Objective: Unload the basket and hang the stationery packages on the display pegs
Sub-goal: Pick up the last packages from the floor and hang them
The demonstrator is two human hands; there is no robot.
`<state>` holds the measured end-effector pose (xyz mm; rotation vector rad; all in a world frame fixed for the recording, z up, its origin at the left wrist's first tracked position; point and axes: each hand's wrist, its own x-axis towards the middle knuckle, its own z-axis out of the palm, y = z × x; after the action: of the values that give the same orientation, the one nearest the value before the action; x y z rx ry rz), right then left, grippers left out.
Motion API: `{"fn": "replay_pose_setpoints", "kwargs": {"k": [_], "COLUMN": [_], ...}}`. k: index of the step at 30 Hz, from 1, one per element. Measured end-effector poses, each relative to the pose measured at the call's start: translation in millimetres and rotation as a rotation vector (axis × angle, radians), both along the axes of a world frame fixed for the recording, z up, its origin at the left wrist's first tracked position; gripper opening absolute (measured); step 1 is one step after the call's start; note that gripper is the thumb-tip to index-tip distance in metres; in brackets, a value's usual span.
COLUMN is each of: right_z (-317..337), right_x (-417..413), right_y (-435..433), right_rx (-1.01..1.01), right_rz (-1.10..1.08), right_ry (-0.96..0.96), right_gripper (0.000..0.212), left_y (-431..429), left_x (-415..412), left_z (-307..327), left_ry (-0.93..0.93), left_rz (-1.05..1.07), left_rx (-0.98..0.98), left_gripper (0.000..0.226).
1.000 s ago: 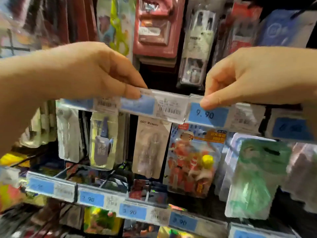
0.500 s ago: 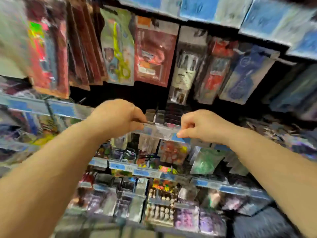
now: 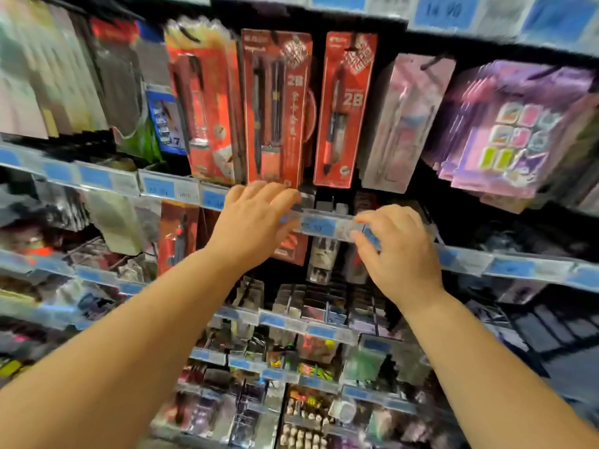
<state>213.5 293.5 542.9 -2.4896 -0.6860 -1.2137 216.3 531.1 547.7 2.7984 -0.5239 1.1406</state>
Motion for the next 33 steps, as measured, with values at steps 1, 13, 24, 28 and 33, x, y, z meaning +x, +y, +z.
{"fn": "replay_pose_setpoints", "kwargs": {"k": [1, 13, 24, 28, 33], "right_z": [2.1, 32.7, 197.2, 217.1, 221.9], "right_x": [1.2, 3.2, -3.6, 7.5, 10.8], "right_y": [-1.3, -13.1, -46.9, -54.4, -55.7], "right_rx": [-0.01, 0.09, 0.157, 0.142, 0.139], "right_rz": [-0.046, -0.053, -0.102, -0.212, -0.273], "right_ry": [0.024, 0.34, -0.459, -0.335, -0.237], "right_gripper": [0.021, 0.008, 0.025, 0.029, 0.024], "left_y": [-0.1, -6.1, -13.4, -9.0, -6.8], "left_x": [1.0, 7.8, 5.7, 6.7, 6.1], "left_z": [1.0, 59.1, 200.4, 213.5, 220.3], "left_ry": [0.047, 0.104, -0.364, -0.294, -0.307], "left_rz": [0.01, 0.029, 0.133, 0.155, 0.163], "left_rx": [0.003, -0.083, -0.294, -0.254, -0.26], "left_gripper": [0.031, 0.025, 0.042, 0.034, 0.029]}}
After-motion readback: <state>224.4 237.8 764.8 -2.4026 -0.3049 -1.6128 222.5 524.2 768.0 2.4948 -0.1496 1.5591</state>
